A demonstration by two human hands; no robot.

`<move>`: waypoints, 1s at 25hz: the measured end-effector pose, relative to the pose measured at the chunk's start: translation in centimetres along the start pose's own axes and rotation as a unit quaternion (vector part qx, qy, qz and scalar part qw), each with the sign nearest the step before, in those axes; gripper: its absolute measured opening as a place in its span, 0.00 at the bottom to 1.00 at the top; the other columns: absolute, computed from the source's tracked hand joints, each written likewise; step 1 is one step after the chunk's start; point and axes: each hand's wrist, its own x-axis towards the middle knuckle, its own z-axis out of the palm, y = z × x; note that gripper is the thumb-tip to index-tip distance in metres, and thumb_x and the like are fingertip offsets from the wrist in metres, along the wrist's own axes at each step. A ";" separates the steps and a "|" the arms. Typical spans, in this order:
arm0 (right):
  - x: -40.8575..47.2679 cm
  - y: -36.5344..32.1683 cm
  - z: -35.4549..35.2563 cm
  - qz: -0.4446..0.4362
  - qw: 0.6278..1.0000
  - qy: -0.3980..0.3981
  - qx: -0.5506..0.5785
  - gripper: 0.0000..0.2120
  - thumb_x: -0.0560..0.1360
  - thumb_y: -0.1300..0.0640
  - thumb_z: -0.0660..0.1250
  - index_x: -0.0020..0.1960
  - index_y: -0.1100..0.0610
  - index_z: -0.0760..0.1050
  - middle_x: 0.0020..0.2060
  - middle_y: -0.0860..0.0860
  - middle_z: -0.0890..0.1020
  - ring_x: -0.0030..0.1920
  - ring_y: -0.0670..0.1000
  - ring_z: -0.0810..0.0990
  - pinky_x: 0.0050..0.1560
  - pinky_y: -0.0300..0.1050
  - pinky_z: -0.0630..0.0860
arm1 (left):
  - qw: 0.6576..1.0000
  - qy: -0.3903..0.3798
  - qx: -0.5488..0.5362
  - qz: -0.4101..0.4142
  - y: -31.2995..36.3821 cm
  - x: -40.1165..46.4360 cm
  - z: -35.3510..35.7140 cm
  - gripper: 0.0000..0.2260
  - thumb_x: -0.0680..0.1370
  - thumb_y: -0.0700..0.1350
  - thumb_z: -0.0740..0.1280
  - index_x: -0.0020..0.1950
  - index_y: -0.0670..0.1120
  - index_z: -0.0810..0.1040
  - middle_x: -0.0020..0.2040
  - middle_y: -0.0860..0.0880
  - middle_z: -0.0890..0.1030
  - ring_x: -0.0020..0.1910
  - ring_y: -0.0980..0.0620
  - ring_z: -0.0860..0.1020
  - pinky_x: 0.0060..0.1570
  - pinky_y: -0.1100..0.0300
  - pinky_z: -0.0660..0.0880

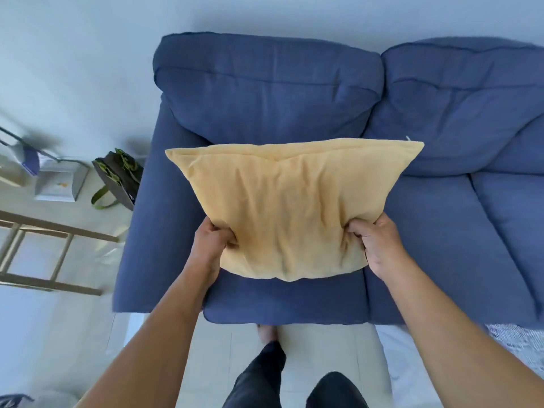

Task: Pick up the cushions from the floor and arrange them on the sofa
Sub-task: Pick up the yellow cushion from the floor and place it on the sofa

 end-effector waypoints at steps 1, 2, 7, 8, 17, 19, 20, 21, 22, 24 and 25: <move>2.0 -0.9 0.9 -0.001 1.000 0.004 -0.007 0.23 0.68 0.73 0.70 0.62 0.63 0.78 0.58 0.60 0.86 0.61 0.62 0.84 0.65 0.63 0.79 | 1.000 -0.001 0.008 0.002 1.3 2.2 0.4 0.22 0.59 0.31 0.64 0.50 0.45 0.79 0.37 0.51 0.86 0.47 0.43 0.81 0.49 0.50 0.79; 3.9 -1.7 1.7 -0.001 1.000 0.008 -0.010 0.24 0.68 0.74 0.69 0.63 0.64 0.78 0.59 0.61 0.86 0.61 0.62 0.84 0.65 0.63 0.79 | 1.000 -0.001 0.011 0.004 2.6 4.2 0.8 0.21 0.59 0.31 0.64 0.49 0.46 0.79 0.36 0.51 0.86 0.45 0.44 0.81 0.49 0.51 0.79; 12.5 -4.2 5.0 0.013 1.000 0.027 -0.002 0.22 0.68 0.74 0.70 0.60 0.60 0.80 0.59 0.60 0.86 0.61 0.61 0.84 0.64 0.63 0.80 | 1.000 -0.001 0.020 0.018 6.5 13.3 2.4 0.25 0.55 0.34 0.67 0.50 0.49 0.82 0.41 0.53 0.87 0.43 0.50 0.84 0.43 0.55 0.82; 14.5 -4.2 5.6 0.017 0.999 0.031 -0.006 0.21 0.68 0.73 0.70 0.57 0.57 0.80 0.58 0.59 0.87 0.60 0.61 0.85 0.63 0.62 0.80 | 1.000 0.004 0.023 0.013 6.5 15.3 2.8 0.26 0.55 0.35 0.68 0.51 0.49 0.82 0.43 0.53 0.87 0.45 0.48 0.84 0.45 0.54 0.82; 26.9 -3.1 7.8 0.114 0.982 0.032 -0.150 0.22 0.71 0.66 0.70 0.65 0.55 0.78 0.53 0.50 0.82 0.53 0.55 0.79 0.47 0.50 0.75 | 0.989 -0.010 0.103 -0.103 5.8 25.9 5.7 0.25 0.75 0.38 0.70 0.72 0.48 0.74 0.62 0.52 0.84 0.57 0.52 0.81 0.55 0.53 0.76; 28.1 -5.7 7.9 0.080 0.992 0.065 -0.071 0.17 0.69 0.65 0.68 0.57 0.56 0.79 0.46 0.48 0.82 0.47 0.51 0.80 0.40 0.47 0.75 | 0.993 0.042 0.082 -0.074 8.7 27.3 5.6 0.24 0.74 0.40 0.70 0.71 0.48 0.77 0.64 0.50 0.83 0.63 0.46 0.80 0.66 0.44 0.74; 28.7 -7.4 8.0 0.059 0.995 0.080 -0.021 0.13 0.69 0.63 0.69 0.53 0.55 0.78 0.45 0.48 0.82 0.45 0.50 0.80 0.40 0.47 0.77 | 0.994 0.074 0.062 -0.055 10.4 28.1 5.5 0.24 0.73 0.41 0.70 0.70 0.48 0.77 0.65 0.49 0.83 0.65 0.45 0.79 0.69 0.41 0.73; 29.2 -9.0 7.9 0.042 0.995 0.087 0.024 0.09 0.71 0.59 0.71 0.50 0.53 0.77 0.45 0.48 0.83 0.44 0.49 0.81 0.42 0.48 0.79 | 0.994 0.098 0.037 -0.040 12.1 28.9 5.4 0.23 0.73 0.43 0.70 0.69 0.48 0.78 0.65 0.49 0.83 0.65 0.45 0.79 0.70 0.41 0.73; 29.7 -10.6 7.9 0.030 0.994 0.086 0.054 0.08 0.72 0.56 0.73 0.49 0.52 0.77 0.45 0.48 0.84 0.44 0.49 0.82 0.44 0.49 0.81 | 0.993 0.111 0.016 -0.032 13.7 29.6 5.6 0.23 0.74 0.45 0.71 0.69 0.48 0.77 0.66 0.49 0.82 0.65 0.45 0.79 0.70 0.42 0.74; 30.2 -12.8 8.0 0.021 0.997 0.062 0.049 0.09 0.74 0.55 0.77 0.49 0.52 0.78 0.47 0.48 0.86 0.46 0.48 0.84 0.46 0.52 0.83 | 0.994 0.106 0.015 -0.026 15.9 30.4 6.3 0.21 0.75 0.50 0.74 0.67 0.50 0.78 0.63 0.50 0.82 0.64 0.48 0.80 0.66 0.47 0.77; 30.1 -13.4 7.8 0.012 0.998 0.054 0.039 0.07 0.75 0.58 0.77 0.47 0.52 0.79 0.47 0.48 0.86 0.46 0.48 0.85 0.49 0.53 0.84 | 0.993 0.109 0.034 -0.009 16.3 30.4 6.6 0.15 0.76 0.50 0.74 0.61 0.50 0.80 0.59 0.51 0.83 0.61 0.49 0.81 0.64 0.48 0.79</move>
